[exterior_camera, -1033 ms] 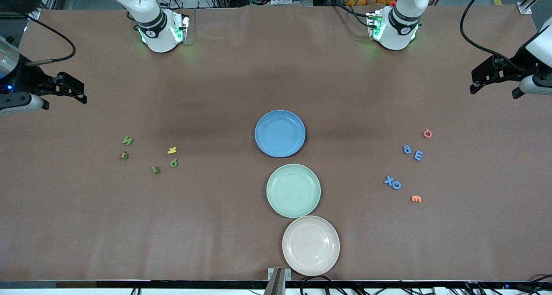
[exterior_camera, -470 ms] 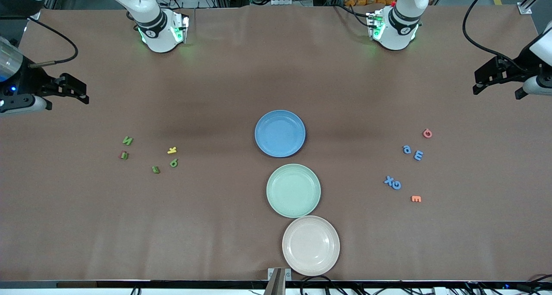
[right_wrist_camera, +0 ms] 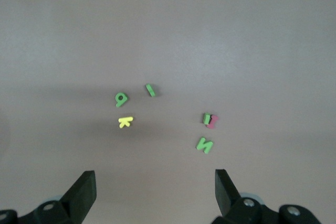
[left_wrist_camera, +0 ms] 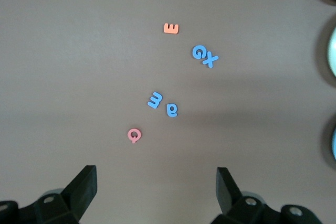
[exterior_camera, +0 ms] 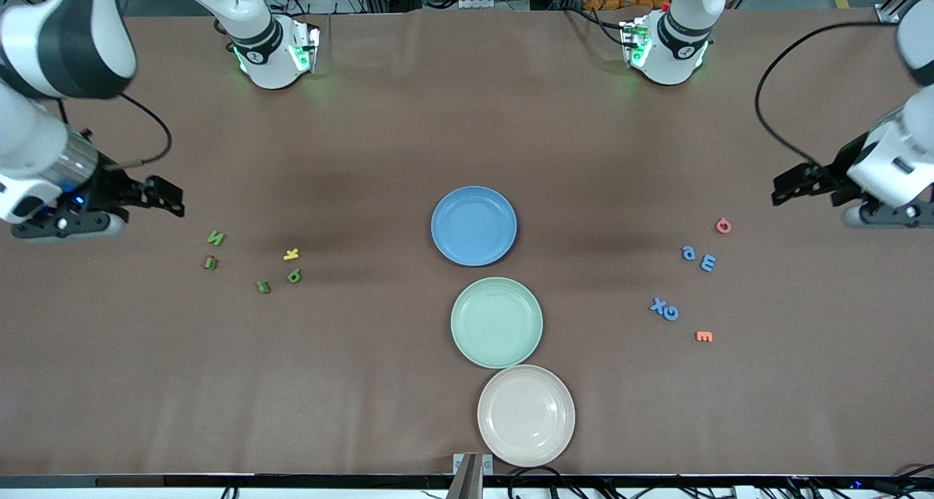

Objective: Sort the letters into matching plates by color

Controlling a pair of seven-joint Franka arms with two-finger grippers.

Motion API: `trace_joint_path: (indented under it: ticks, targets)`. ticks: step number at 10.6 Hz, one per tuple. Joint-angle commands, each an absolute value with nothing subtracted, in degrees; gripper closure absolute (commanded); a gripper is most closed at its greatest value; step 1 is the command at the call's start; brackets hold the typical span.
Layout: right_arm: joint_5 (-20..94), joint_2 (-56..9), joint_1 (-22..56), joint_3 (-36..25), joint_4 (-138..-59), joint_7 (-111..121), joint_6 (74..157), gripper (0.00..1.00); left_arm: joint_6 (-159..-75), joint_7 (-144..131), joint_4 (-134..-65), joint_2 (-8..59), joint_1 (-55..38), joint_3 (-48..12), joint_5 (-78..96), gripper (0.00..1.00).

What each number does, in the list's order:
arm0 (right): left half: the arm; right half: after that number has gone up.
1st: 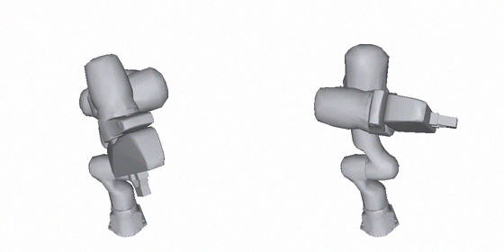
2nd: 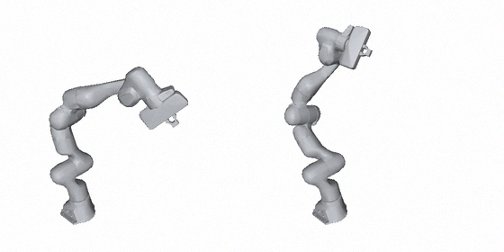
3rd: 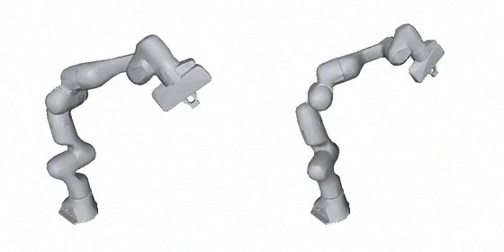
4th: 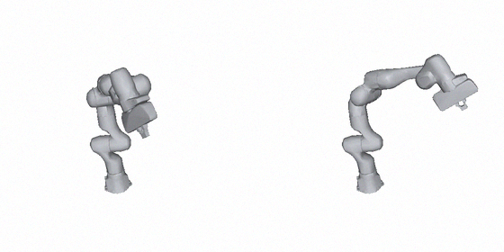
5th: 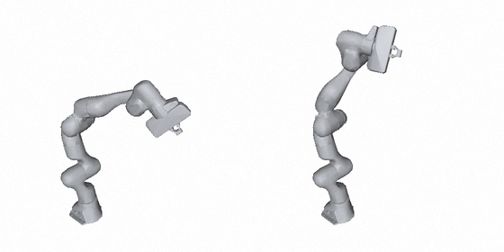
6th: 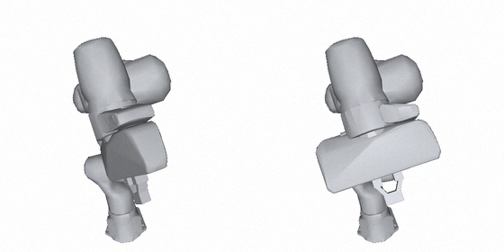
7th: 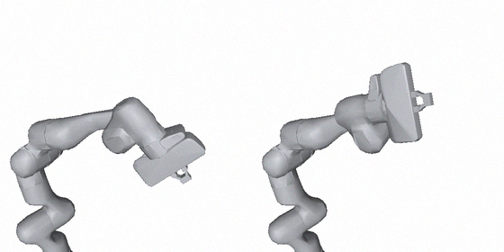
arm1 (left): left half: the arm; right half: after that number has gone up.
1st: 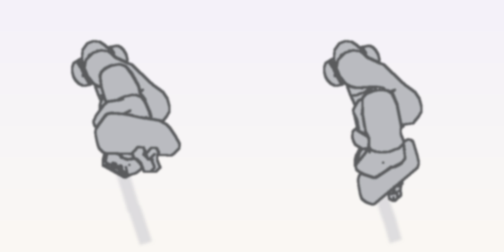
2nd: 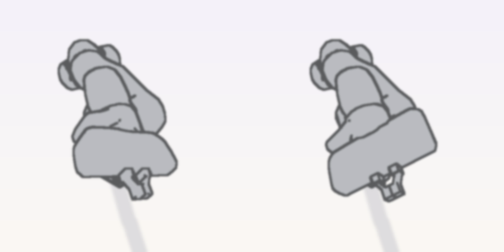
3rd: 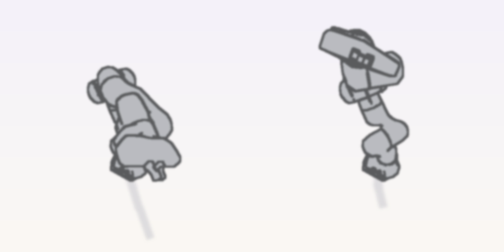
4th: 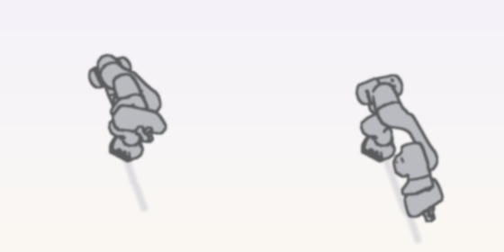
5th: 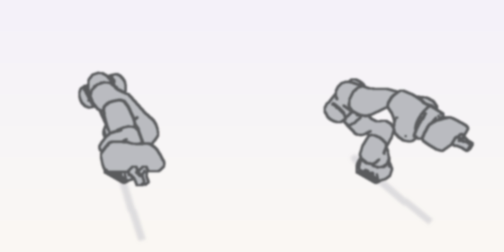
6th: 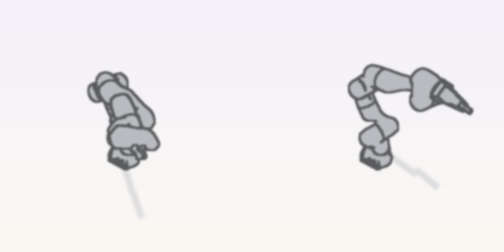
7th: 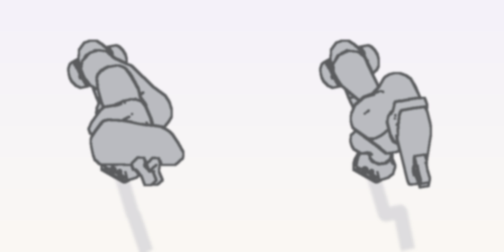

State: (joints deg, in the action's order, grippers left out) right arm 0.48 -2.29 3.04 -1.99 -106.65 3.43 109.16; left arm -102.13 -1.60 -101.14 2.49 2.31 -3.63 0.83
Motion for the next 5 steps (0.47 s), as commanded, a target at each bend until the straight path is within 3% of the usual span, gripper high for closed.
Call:
trace_joint_path:
  ticks: [1,5]
  targets:
    - [1.23,-9.72,5.09,-1.93,-108.19,-8.57,116.78,0.0,-112.04,-11.66,-108.54,4.11,2.2,-4.92,1.14,0.0]
    - [1.23,-18.96,6.5,-1.93,-108.19,-11.08,126.1,0.0,-119.95,-21.68,-108.19,11.93,2.02,-5.01,-0.6,0.0]
